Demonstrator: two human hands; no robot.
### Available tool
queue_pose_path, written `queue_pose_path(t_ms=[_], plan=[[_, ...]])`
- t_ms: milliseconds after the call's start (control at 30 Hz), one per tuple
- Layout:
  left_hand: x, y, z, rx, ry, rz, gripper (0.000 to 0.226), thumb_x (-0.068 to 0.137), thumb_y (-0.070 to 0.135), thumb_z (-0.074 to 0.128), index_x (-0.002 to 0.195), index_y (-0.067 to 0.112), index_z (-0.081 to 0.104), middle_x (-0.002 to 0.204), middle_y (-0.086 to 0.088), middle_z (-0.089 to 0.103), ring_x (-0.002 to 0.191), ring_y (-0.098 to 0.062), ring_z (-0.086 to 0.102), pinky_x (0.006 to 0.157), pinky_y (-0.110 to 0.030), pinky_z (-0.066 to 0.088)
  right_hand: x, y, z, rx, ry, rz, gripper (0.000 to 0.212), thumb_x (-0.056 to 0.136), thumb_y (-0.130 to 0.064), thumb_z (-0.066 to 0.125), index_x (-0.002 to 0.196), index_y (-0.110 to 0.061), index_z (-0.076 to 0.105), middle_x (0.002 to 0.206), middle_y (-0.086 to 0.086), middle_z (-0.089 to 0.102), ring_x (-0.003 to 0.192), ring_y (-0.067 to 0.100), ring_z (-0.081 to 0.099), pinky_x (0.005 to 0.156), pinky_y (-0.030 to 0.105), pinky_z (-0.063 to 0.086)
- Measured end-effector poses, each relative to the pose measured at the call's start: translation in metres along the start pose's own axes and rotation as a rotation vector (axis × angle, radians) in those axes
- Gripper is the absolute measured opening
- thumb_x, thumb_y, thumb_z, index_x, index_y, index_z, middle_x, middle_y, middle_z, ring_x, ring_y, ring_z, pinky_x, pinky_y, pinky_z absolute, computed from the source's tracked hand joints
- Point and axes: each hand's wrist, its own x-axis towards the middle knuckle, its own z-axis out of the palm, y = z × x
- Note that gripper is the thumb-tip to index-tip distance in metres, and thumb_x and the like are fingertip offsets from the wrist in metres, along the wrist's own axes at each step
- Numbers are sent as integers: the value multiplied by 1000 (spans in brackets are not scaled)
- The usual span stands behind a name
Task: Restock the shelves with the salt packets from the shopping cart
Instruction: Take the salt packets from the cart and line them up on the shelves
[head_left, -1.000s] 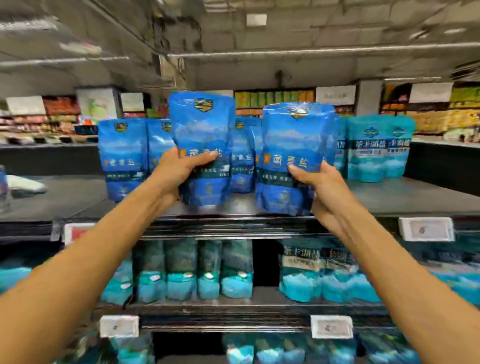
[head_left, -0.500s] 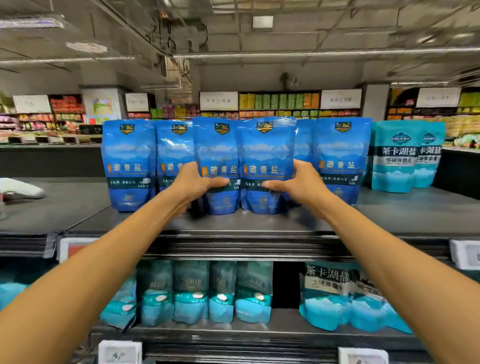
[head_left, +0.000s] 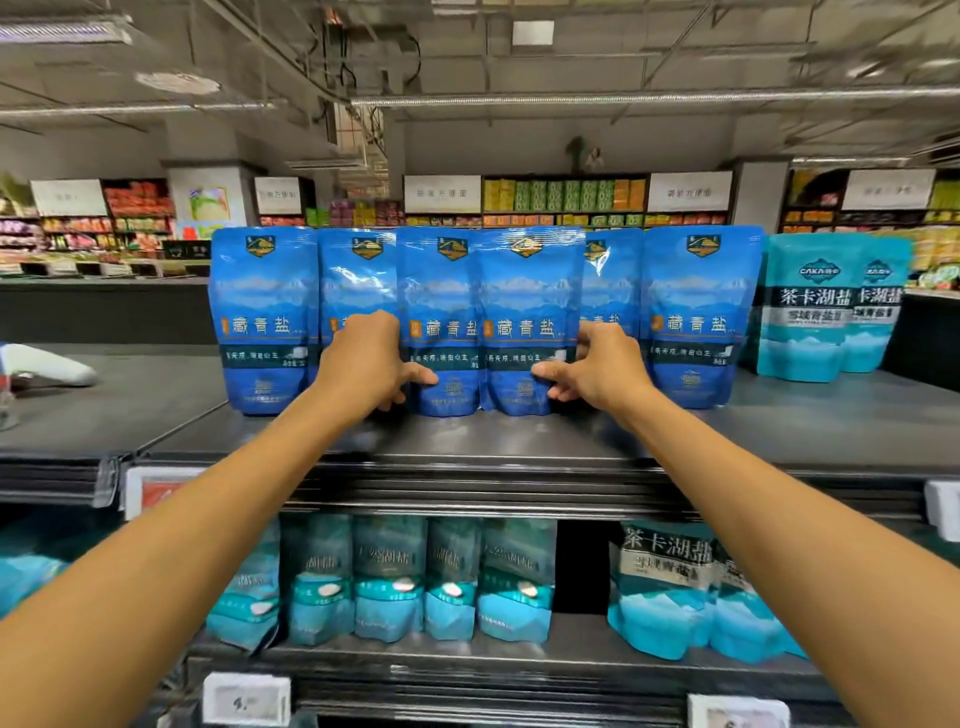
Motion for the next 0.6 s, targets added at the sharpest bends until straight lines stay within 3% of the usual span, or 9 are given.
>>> queue_pose_path(t_ms=[100, 167, 233, 300, 367, 433, 500, 600], plan=[[-1, -2, -1, 141, 45, 31, 53, 69, 53, 81, 52, 8, 59, 37, -1, 59, 41, -17, 62, 63, -41, 60, 3, 2, 6, -53, 49, -32, 39, 75, -14, 86, 81, -4, 49, 70, 14, 69, 49, 18, 70, 50, 33, 60], [-3, -3, -1, 204, 61, 50, 55, 70, 57, 77, 54, 9, 58, 44, -3, 60, 56, -24, 65, 68, -43, 59, 3, 4, 9, -116, 92, -57, 50, 74, -23, 87, 72, -12, 39, 60, 13, 67, 44, 18, 68, 42, 31, 54], [-6, -3, -2, 232, 48, 45, 54, 73, 59, 75, 60, 9, 59, 54, -7, 63, 72, -31, 66, 73, -45, 58, 1, 6, 10, -206, 126, -70, 49, 74, -35, 86, 73, -13, 42, 62, 12, 68, 47, 19, 68, 42, 27, 47], [-11, -2, -1, 248, 60, 52, 55, 75, 60, 73, 61, 10, 57, 62, -9, 63, 78, -35, 65, 74, -45, 56, -3, 5, 7, -322, 167, -79, 54, 73, -45, 84, 90, -4, 52, 85, 15, 68, 73, 26, 67, 56, 34, 47], [-19, -2, 0, 277, 123, 95, 60, 80, 65, 65, 59, 10, 53, 61, -9, 59, 72, -34, 62, 66, -42, 54, -6, 3, 7, -370, 163, -71, 79, 72, -49, 83, 118, 5, 49, 103, 21, 64, 95, 33, 61, 69, 40, 49], [-28, -2, 3, 287, 223, 140, 61, 86, 66, 56, 61, 10, 53, 60, -8, 59, 66, -32, 59, 57, -37, 50, -12, 4, 6, -349, 126, -66, 91, 73, -51, 82, 132, 7, 42, 97, 16, 61, 88, 26, 59, 70, 39, 47], [-37, 0, 6, 168, 305, 170, 50, 90, 57, 57, 66, 13, 55, 60, -4, 59, 64, -29, 59, 56, -34, 46, -18, 6, 1, -322, 107, -65, 87, 74, -50, 81, 129, 6, 44, 82, 3, 52, 77, 16, 51, 68, 34, 42], [-55, 14, 14, -190, 370, 250, 35, 92, 40, 62, 68, 15, 55, 57, 7, 55, 55, -9, 54, 57, -27, 42, -36, 6, -16, -280, 129, -61, 58, 77, -44, 82, 107, -2, 54, 90, 2, 54, 89, 19, 50, 68, 25, 35]])
